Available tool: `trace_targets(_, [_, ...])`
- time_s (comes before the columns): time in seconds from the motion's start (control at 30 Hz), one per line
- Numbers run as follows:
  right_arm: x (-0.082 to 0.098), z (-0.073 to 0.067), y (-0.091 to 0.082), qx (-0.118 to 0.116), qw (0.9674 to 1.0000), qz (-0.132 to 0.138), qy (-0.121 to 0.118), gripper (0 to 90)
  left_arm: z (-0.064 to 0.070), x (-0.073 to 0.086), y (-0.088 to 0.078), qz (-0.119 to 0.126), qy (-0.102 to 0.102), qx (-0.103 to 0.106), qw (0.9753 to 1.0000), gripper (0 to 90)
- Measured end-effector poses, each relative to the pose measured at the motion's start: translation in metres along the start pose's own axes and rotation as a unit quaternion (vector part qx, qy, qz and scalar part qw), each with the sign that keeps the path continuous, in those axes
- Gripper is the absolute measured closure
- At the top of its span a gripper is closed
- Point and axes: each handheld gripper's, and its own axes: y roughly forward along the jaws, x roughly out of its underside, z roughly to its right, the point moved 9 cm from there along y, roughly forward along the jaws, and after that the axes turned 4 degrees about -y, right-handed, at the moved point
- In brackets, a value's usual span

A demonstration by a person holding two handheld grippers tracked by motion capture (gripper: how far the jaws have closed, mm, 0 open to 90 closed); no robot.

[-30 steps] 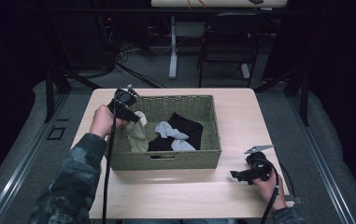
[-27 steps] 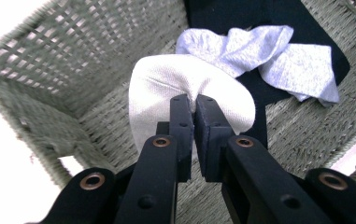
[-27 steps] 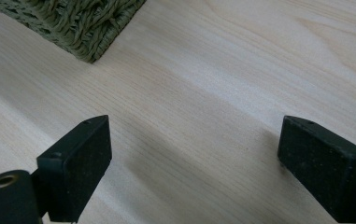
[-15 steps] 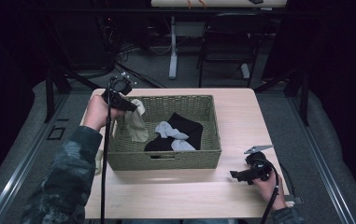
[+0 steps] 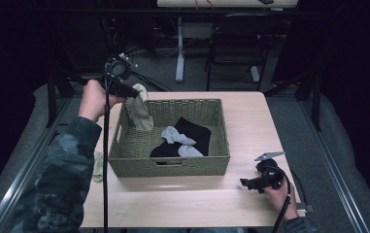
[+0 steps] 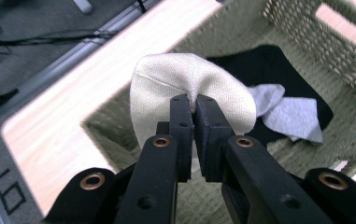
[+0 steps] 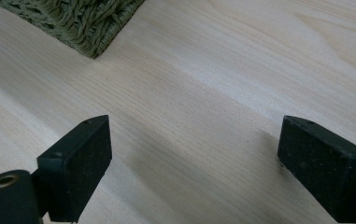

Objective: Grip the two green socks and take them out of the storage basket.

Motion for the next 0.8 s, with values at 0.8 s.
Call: trace_targets(0.8, [0.000, 0.000, 0.000, 0.002, 1.0000, 0.002, 0.003, 9.5, -0.082, 0.062, -0.076, 0.030, -0.089, -0.071, 0.9931, 85.9])
